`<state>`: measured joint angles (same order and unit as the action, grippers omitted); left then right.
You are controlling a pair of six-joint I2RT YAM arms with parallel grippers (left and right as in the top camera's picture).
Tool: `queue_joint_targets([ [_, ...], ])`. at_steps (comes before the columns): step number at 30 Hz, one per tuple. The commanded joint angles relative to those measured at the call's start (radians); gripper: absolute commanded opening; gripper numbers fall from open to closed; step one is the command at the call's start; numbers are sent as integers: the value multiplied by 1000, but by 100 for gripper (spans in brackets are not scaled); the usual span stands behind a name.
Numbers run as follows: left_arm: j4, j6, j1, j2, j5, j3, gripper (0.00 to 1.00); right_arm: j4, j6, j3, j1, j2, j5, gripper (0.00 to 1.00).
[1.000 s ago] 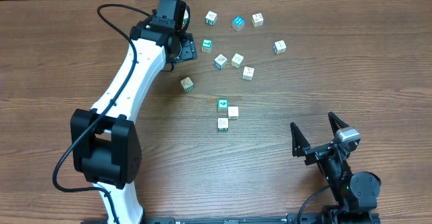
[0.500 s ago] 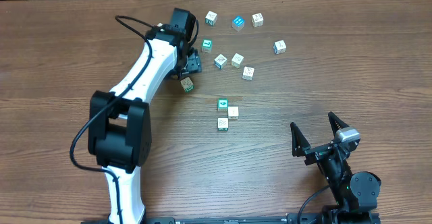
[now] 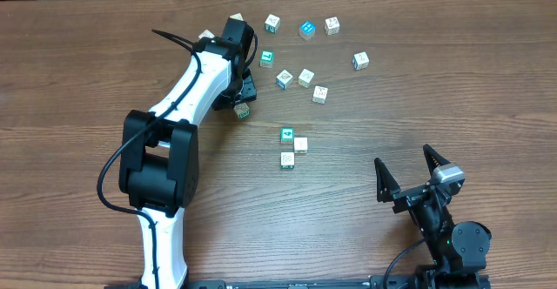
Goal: Form a circle
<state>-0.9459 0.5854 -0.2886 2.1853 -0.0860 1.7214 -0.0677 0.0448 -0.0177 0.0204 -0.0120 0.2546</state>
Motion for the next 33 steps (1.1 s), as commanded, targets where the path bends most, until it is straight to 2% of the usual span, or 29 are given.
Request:
queue_joint_targets([
  [1, 0, 25, -8, 18, 9, 13, 53, 6, -5, 10, -3, 9, -7, 100],
  [13, 5, 29, -16, 18, 9, -13, 51, 6, -5, 10, -3, 9, -7, 100],
  [18, 8, 29, -16, 18, 9, -13, 43, 6, -5, 10, -3, 9, -7, 100],
  [20, 8, 29, -16, 18, 9, -14, 43, 6, -5, 10, -3, 9, -7, 100],
  [23, 7, 32, -19, 18, 9, -18, 48, 6, -5, 10, -3, 9, -7, 100],
  [33, 8, 32, -20, 18, 9, -18, 51, 6, -5, 10, -3, 9, -7, 100],
])
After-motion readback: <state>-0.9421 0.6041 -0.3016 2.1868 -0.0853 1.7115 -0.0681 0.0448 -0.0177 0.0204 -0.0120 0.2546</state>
